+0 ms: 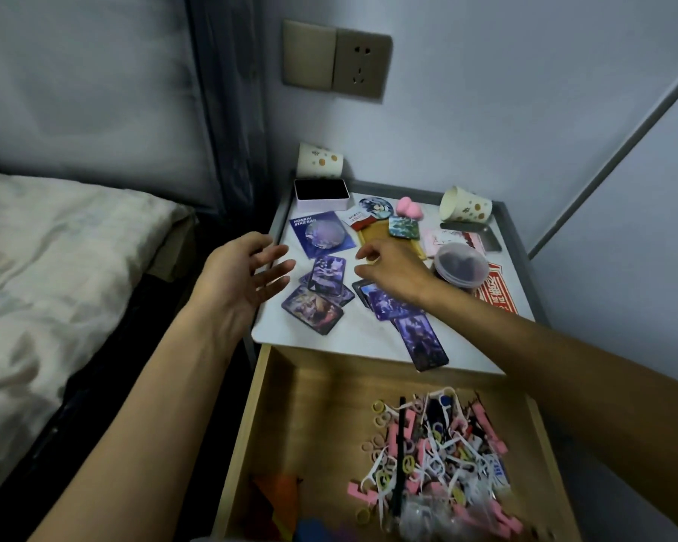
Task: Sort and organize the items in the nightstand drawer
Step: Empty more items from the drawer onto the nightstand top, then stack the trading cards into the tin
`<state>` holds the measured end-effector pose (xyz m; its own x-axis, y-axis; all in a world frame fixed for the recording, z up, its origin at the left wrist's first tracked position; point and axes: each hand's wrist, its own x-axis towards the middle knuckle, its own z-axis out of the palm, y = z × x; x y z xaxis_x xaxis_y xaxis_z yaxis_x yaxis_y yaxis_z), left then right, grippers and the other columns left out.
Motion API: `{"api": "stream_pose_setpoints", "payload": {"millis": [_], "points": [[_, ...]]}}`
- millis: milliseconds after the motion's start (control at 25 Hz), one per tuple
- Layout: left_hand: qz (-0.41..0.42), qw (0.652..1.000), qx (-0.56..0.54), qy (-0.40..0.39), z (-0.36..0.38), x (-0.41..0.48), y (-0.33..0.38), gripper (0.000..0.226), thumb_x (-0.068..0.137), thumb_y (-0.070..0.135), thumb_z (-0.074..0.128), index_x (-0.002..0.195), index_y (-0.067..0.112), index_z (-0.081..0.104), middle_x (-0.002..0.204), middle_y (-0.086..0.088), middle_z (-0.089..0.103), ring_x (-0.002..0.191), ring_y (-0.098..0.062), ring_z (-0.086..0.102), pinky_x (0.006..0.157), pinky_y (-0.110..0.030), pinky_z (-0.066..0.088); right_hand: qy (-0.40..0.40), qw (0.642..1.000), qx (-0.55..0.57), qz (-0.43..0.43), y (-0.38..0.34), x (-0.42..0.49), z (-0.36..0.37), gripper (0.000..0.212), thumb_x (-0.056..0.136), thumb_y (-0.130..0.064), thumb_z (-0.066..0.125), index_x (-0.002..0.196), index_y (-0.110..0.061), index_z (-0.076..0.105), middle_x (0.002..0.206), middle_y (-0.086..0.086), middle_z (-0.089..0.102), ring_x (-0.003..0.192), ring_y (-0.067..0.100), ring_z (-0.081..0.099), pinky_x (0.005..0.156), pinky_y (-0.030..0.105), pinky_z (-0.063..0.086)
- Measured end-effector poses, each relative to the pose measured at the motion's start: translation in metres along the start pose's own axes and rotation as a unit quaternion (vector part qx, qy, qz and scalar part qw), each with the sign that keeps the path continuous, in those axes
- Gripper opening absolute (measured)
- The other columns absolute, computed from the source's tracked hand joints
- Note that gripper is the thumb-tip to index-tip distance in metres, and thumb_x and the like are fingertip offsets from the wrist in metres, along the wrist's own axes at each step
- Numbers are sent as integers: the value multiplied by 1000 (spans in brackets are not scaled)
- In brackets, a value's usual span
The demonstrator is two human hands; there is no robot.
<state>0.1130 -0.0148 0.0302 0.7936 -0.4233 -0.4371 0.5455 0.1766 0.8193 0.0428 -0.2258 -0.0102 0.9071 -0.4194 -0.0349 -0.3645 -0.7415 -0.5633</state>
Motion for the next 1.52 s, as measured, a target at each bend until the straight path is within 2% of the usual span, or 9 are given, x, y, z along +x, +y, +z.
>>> {"api": "stream_pose_setpoints", "payload": {"millis": [200, 280, 400, 640, 800, 1120, 1280, 1400, 1520], "points": [[-65, 995, -69, -31, 17, 20, 2, 10, 91, 16, 56, 99, 9, 58, 87, -4, 67, 73, -17, 67, 56, -23, 54, 4, 998, -63, -14, 4, 48, 14, 28, 90, -25, 68, 116, -16, 65, 115, 6, 63, 95, 19, 62, 81, 34, 53], [-81, 990, -116, -25, 16, 24, 5, 15, 90, 15, 56, 104, 9, 57, 85, -4, 66, 72, -17, 66, 59, -23, 53, 19, 990, -126, -62, 0, 79, 15, 25, 91, -15, 65, 116, -15, 65, 120, 9, 63, 105, 26, 61, 88, 36, 50], [-100, 981, -168, -8, 11, 26, 3, 17, 89, 13, 54, 107, 10, 55, 83, -3, 62, 69, -17, 62, 63, -26, 50, 58, 962, -238, -122, -12, 126, 17, 39, 88, -1, 61, 125, -14, 59, 128, 9, 57, 114, 31, 58, 91, 44, 49], [-95, 983, -156, 5, -4, 40, 7, 18, 89, 16, 56, 105, 11, 57, 80, -1, 64, 66, -15, 63, 59, -24, 50, 51, 949, -291, -112, -19, 190, 39, 32, 91, -15, 64, 122, -11, 61, 125, 13, 61, 112, 33, 60, 90, 45, 52], [-89, 986, -144, 12, -8, 42, 8, 15, 89, 16, 56, 103, 10, 58, 83, -1, 63, 68, -15, 63, 58, -25, 49, 72, 947, -288, -124, -17, 196, 38, 19, 88, -17, 67, 107, -15, 67, 111, 12, 69, 100, 31, 65, 82, 39, 53], [-93, 988, -123, 31, 3, 31, 0, 11, 89, 16, 56, 98, 10, 60, 85, -2, 64, 68, -15, 63, 60, -27, 49, 23, 956, -246, -158, -19, 160, 0, 14, 90, -19, 66, 104, -19, 67, 109, 9, 68, 97, 29, 63, 77, 36, 48], [-77, 990, -105, 57, 6, 27, -4, 10, 90, 18, 58, 97, 11, 60, 91, -5, 64, 79, -17, 62, 68, -30, 50, 13, 959, -183, -215, -35, 111, -17, 10, 89, -21, 66, 99, -19, 68, 100, 1, 69, 91, 21, 62, 74, 35, 47], [-57, 992, -82, 80, 5, 29, -6, 28, 89, 30, 61, 112, 13, 60, 103, -7, 62, 90, -19, 60, 79, -34, 50, -8, 951, -146, -272, -43, 72, -28, 7, 88, -16, 66, 94, -19, 67, 92, -8, 65, 83, 12, 58, 73, 36, 49], [-75, 993, -78, 42, 6, 27, -7, 41, 90, 38, 61, 121, 12, 53, 110, -12, 62, 96, -26, 63, 87, -40, 52, -50, 939, -133, -314, -47, 37, -40, 10, 86, -11, 68, 95, -16, 66, 91, -10, 60, 83, 7, 56, 76, 31, 48]]}}
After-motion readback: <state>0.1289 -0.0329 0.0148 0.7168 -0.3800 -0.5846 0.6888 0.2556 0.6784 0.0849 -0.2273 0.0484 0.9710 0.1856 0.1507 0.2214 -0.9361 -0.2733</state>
